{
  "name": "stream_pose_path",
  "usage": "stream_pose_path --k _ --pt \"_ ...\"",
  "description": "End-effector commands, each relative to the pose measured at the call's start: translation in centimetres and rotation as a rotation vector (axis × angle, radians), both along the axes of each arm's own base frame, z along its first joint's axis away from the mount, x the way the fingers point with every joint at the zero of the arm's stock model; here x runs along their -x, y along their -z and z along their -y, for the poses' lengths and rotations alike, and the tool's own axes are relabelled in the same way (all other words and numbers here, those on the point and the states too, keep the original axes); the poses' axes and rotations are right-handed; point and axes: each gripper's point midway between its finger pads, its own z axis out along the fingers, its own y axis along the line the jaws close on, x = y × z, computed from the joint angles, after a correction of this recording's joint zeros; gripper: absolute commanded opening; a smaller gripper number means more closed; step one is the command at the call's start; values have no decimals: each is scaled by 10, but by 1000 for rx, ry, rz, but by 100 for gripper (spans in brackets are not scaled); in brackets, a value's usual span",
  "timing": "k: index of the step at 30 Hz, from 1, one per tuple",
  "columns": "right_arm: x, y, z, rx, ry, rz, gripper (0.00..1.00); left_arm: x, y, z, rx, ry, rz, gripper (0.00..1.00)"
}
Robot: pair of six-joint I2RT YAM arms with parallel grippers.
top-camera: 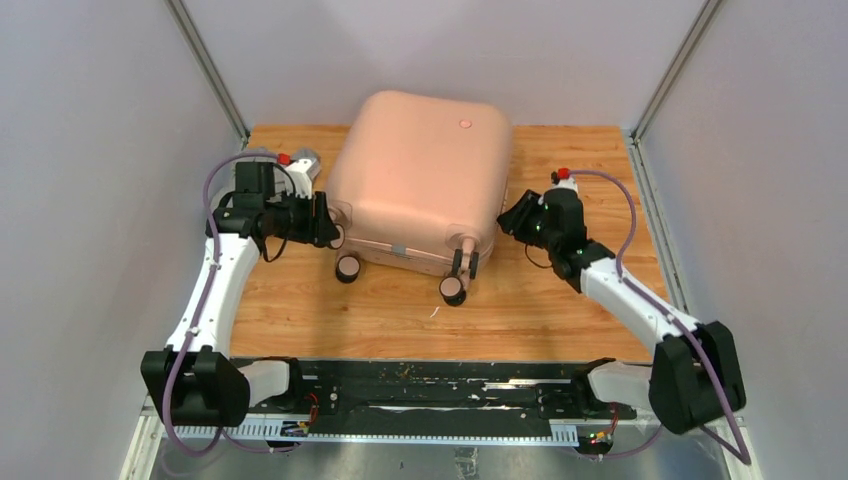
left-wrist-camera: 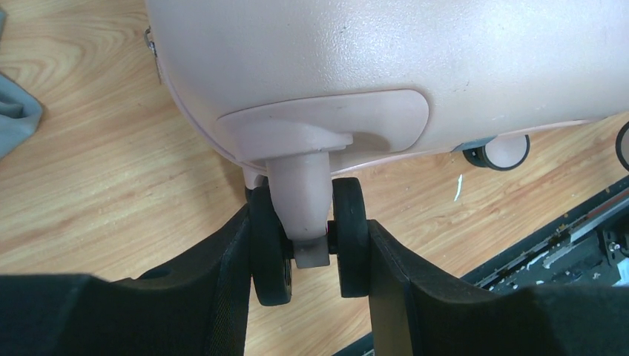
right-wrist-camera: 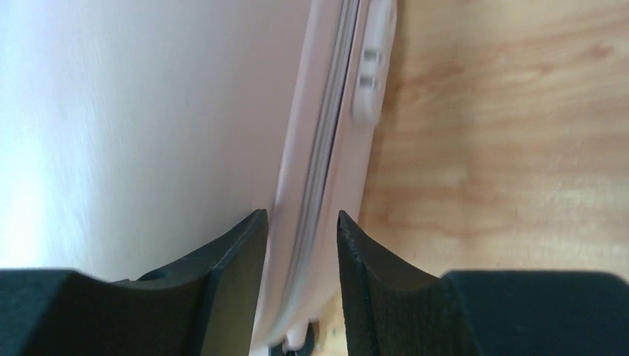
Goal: Pack the luggage
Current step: Zip the luggage at the center of the board.
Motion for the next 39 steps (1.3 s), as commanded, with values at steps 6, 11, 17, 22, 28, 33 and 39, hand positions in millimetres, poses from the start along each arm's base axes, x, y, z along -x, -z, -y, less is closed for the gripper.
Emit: stream_pose_path --k 6,11,17,22,28,33,39 --pt "-92 -52 -38 -28 -107 43 40 58 -35 89 180 449 100 0" --pt "-129 -58 -58 -42 -182 35 37 74 -49 110 250 567 111 15" --pt "-143 -64 -57 13 -247 60 42 80 -70 111 237 611 164 71" --pt "-132 -75 3 71 -117 70 58 73 -99 81 122 554 259 100" --pt "-72 -74 54 149 8 52 64 39 -98 24 -48 403 298 100" --pt "-3 -26 78 201 54 -39 61 31 -59 5 -174 401 241 100" --pt "71 8 76 172 -27 -60 59 50 -25 4 -212 506 222 100"
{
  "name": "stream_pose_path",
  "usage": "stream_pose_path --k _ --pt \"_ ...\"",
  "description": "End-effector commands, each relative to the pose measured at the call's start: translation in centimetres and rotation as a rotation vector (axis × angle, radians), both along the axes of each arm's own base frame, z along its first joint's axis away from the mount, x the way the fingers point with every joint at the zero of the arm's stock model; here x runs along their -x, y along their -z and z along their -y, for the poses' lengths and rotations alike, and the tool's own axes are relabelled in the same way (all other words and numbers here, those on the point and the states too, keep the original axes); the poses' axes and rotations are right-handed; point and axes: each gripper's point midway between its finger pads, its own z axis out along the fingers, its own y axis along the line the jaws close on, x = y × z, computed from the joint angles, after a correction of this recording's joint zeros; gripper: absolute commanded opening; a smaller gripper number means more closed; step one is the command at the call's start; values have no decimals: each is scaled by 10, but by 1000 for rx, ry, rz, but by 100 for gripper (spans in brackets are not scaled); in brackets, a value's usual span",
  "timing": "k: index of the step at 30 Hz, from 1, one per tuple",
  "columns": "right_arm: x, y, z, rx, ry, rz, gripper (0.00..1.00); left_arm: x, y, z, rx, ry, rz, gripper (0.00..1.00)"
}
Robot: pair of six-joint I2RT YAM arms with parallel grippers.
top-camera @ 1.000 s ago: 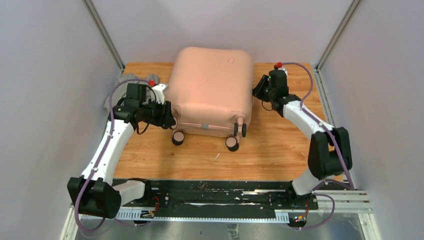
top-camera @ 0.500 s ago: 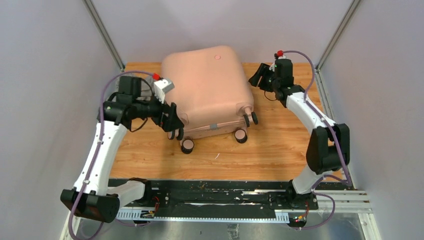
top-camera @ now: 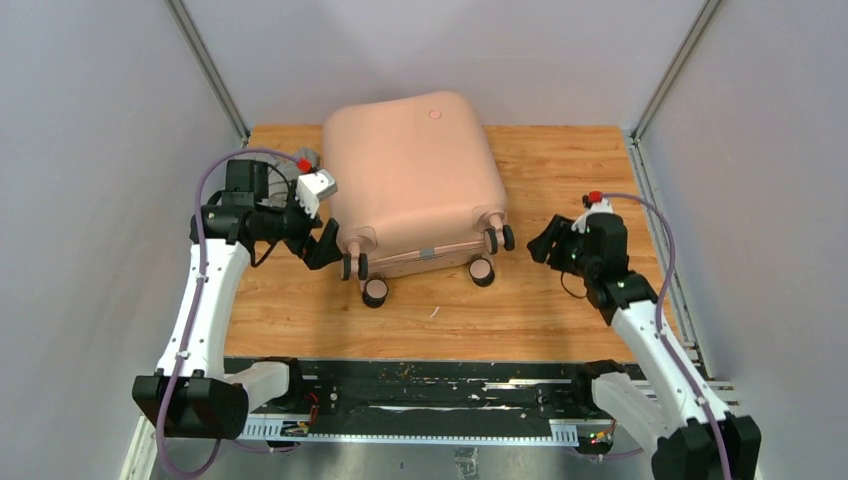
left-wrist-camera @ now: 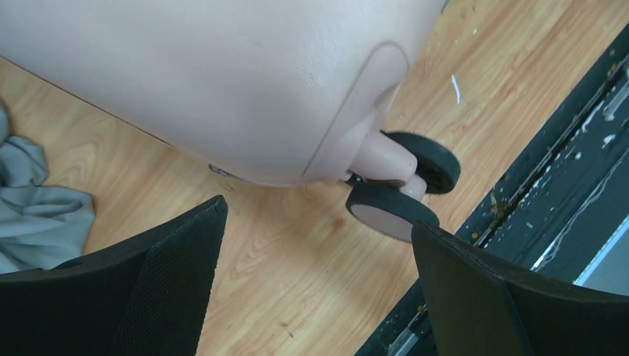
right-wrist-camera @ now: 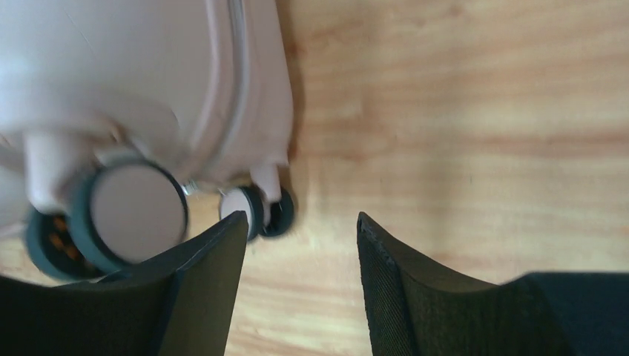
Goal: Pack the luggage
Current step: Zip the luggage at the center of the board.
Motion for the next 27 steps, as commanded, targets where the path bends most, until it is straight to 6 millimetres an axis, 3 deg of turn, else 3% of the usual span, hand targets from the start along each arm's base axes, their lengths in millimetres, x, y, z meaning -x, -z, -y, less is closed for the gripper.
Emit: stream_pose_path --k 1,6,10,15,19,23,27 --pt "49 31 2 -1 -47 -81 59 16 21 -5 -69 93 25 100" --pt "78 51 -15 -105 -115 -154 59 16 46 -17 -170 160 41 100" --pt "79 50 -42 -210 -197 -146 59 5 48 -15 -160 155 5 100" --pt "58 17 -76 -343 -292 -33 60 0 52 12 -110 198 -46 100" --pt "30 -14 -91 -436 -308 27 60 -8 40 35 -27 216 -32 100" --pt "-2 -27 -90 -413 -277 36 59 -10 24 55 45 257 -23 99" --pt "-31 -22 -80 -398 -228 12 59 -10 8 63 95 279 -4 100"
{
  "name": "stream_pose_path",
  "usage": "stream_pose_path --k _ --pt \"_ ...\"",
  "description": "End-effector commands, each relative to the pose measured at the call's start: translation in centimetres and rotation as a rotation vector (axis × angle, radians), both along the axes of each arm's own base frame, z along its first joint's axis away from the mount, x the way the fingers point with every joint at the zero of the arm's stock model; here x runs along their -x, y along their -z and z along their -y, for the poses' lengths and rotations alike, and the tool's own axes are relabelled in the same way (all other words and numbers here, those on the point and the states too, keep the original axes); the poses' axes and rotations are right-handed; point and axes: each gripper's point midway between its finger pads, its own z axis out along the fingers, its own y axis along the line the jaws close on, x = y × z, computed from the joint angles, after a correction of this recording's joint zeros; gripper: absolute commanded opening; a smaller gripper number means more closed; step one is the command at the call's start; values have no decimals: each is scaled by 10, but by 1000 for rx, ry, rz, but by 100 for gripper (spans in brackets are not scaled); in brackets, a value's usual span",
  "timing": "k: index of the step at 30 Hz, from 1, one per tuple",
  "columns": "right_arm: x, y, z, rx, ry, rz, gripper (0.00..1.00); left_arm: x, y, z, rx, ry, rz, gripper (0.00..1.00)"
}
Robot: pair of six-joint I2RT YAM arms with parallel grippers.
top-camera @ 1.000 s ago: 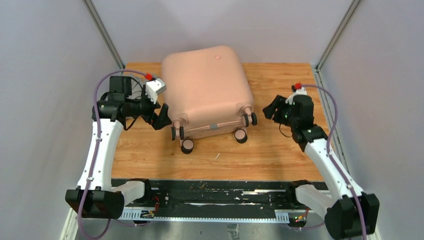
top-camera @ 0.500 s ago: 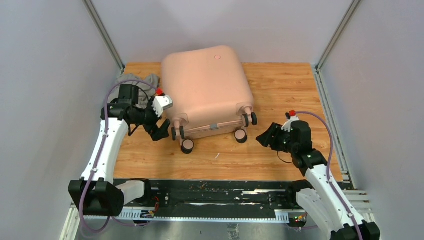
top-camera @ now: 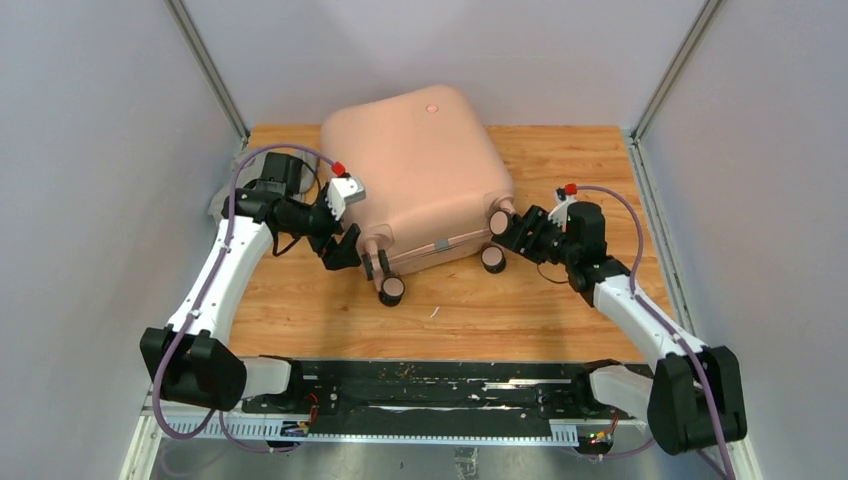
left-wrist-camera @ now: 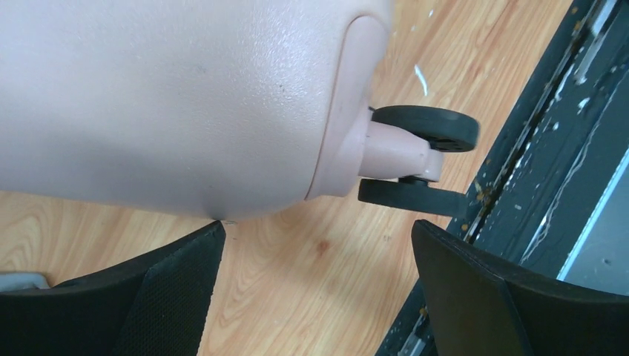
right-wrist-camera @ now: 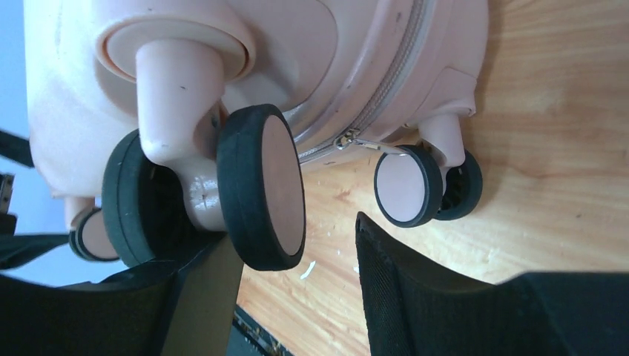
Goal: Pack the luggage
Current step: Zip the luggage at the center of the board.
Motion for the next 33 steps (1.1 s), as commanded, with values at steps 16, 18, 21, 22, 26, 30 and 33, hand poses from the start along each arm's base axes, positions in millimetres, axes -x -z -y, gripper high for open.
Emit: stream_pose_path --k 16,18,21,22,26,30,33 --pt "-44 -1 1 56 -41 55 59 -24 -56 -14 111 -122 146 100" --pt "-34 8 8 107 -43 59 60 -27 -56 -23 117 -169 132 100" --pt "-17 30 30 233 -3 82 63 -24 -53 -33 122 -208 126 100" --pt "-13 31 37 269 15 129 64 -20 -52 -33 123 -210 124 100" --pt "-11 32 56 364 72 340 69 -8 -47 -30 143 -216 102 100" --pt "-30 14 54 369 84 499 65 -2 -45 -27 162 -220 76 100" --pt "-46 6 36 356 -12 563 58 -1 -44 -29 153 -230 62 100"
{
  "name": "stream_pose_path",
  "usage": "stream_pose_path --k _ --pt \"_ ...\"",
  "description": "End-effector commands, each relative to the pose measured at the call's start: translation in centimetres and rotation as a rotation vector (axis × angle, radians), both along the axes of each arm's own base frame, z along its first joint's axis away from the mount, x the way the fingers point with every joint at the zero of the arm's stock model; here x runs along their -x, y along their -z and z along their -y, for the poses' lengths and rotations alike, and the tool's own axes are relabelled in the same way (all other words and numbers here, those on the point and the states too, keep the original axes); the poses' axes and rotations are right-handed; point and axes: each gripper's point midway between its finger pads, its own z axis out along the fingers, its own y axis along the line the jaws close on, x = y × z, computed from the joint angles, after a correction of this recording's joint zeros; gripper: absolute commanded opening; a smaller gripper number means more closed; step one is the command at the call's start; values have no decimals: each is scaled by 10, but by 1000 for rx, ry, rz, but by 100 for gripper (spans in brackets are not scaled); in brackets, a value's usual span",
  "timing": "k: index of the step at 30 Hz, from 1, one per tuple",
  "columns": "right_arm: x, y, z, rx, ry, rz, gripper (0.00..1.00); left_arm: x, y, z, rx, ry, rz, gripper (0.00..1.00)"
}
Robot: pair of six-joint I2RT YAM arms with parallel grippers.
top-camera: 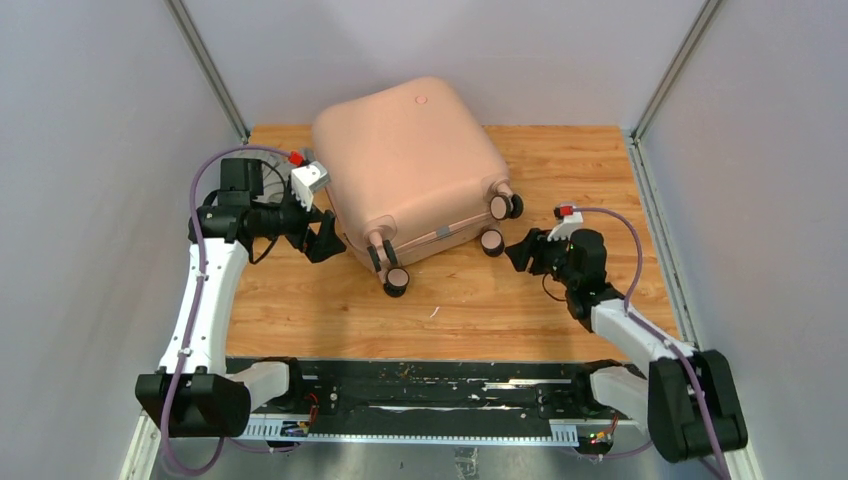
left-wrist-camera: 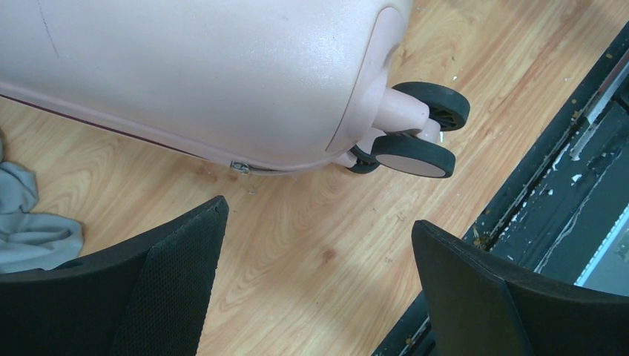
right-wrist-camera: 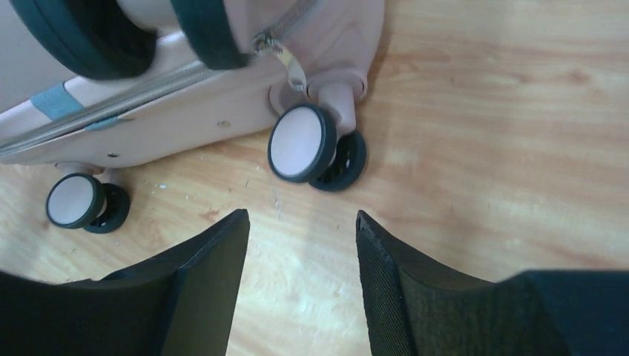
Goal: Pack the luggage
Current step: Zip the luggage at the center of the board.
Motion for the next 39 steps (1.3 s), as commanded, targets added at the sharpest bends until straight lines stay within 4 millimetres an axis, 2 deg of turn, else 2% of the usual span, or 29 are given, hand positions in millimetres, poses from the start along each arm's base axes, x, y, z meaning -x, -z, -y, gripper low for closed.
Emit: stream_pose_path --k 1,5,10,19,24,32,39 --pt "-39 -43 -14 39 -95 246 56 7 1 1 15 -12 -33 100" --pt "-52 -49 -26 23 -153 327 53 9 2 0 10 -18 -42 100" --pt "-69 -38 -33 13 -175 356 50 9 1 3 31 -10 -55 100" --pt "-87 -44 -44 -61 -198 482 41 0 18 -6 -26 -26 -87 100" --pt "-90 -42 -44 -106 -182 514 31 1 20 -9 -49 -19 -83 100" --pt "-87 -45 -49 -119 -215 507 0 5 32 -6 -47 23 -97 100" --pt "-83 -51 -55 -142 -246 488 0 0 53 -4 -74 59 -146 100"
